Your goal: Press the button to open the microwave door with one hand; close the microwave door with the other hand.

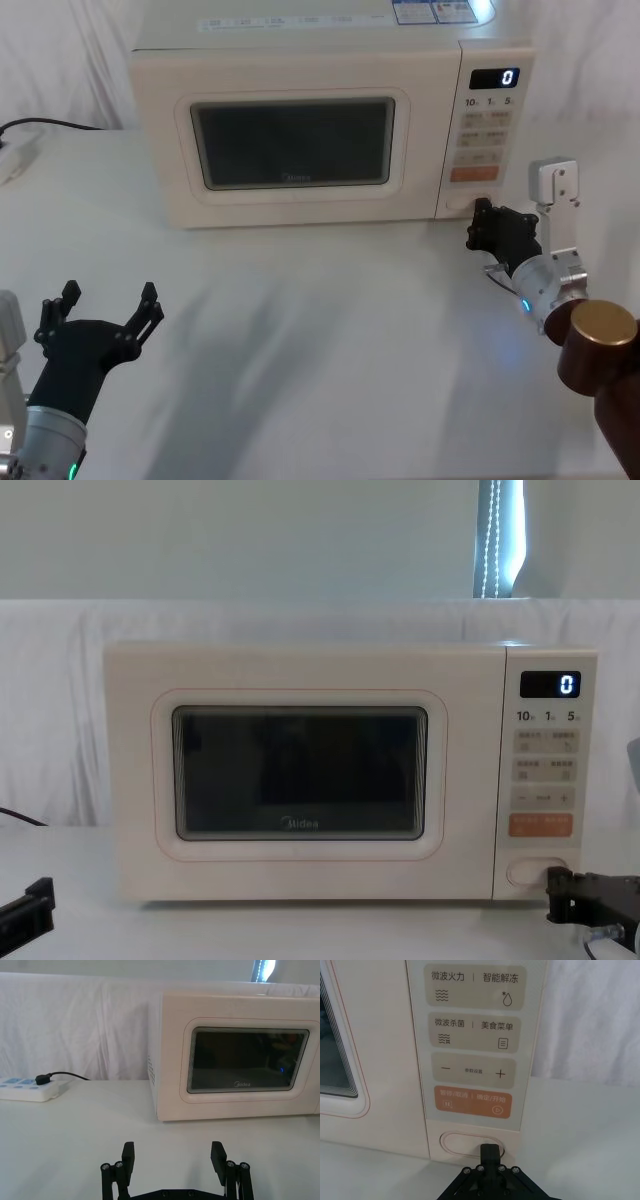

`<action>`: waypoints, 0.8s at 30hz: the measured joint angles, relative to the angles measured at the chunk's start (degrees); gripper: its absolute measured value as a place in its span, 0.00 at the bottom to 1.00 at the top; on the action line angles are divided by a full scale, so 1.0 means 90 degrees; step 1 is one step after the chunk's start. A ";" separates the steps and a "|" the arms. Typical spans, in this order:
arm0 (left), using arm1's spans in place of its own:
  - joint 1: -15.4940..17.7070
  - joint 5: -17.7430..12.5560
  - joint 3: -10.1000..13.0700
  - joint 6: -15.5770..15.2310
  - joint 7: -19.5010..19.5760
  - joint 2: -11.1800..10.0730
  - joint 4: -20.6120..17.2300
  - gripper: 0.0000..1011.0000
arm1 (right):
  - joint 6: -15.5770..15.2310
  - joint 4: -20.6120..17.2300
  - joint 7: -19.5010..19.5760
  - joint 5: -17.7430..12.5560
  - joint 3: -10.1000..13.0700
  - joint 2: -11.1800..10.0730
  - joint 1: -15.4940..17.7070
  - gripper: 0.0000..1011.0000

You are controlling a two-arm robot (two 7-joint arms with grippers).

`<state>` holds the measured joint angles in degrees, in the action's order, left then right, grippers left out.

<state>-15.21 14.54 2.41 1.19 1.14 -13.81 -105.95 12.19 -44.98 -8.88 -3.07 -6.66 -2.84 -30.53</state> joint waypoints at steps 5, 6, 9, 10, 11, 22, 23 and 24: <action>0.0000 0.0000 0.0000 0.0000 0.0000 0.0000 0.0000 0.99 | 0.0033 0.0062 -0.0004 0.0019 -0.0002 0.0008 -0.0043 0.00; 0.0000 0.0000 0.0000 0.0000 0.0000 0.0000 0.0000 0.99 | 0.0033 0.0062 -0.0004 0.0019 -0.0002 0.0008 -0.0043 0.00; 0.0000 0.0000 0.0000 0.0000 0.0000 0.0000 0.0000 0.99 | 0.0049 0.0106 -0.0011 0.0029 -0.0003 0.0015 -0.0079 0.00; 0.0000 0.0000 0.0000 0.0000 0.0000 0.0000 0.0000 0.99 | 0.0052 0.0116 -0.0012 0.0031 -0.0003 0.0016 -0.0087 0.00; 0.0000 0.0000 0.0000 0.0000 0.0000 0.0000 0.0000 0.99 | 0.0055 0.0127 -0.0014 0.0034 -0.0004 0.0017 -0.0097 0.00; 0.0000 0.0000 0.0000 0.0000 0.0000 0.0000 0.0000 0.99 | 0.0105 0.0270 -0.0046 0.0054 -0.0010 0.0047 -0.0212 0.00; 0.0000 0.0000 0.0000 0.0000 0.0000 0.0000 0.0000 0.99 | 0.0105 0.0271 -0.0047 0.0055 -0.0010 0.0048 -0.0214 0.00; 0.0000 0.0000 0.0000 0.0000 0.0000 0.0000 0.0000 0.99 | 0.0108 0.0276 -0.0049 0.0056 -0.0010 0.0050 -0.0218 0.00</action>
<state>-15.21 14.54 2.42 1.19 1.14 -13.81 -105.95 13.16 -42.50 -9.31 -2.57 -6.76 -2.39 -32.49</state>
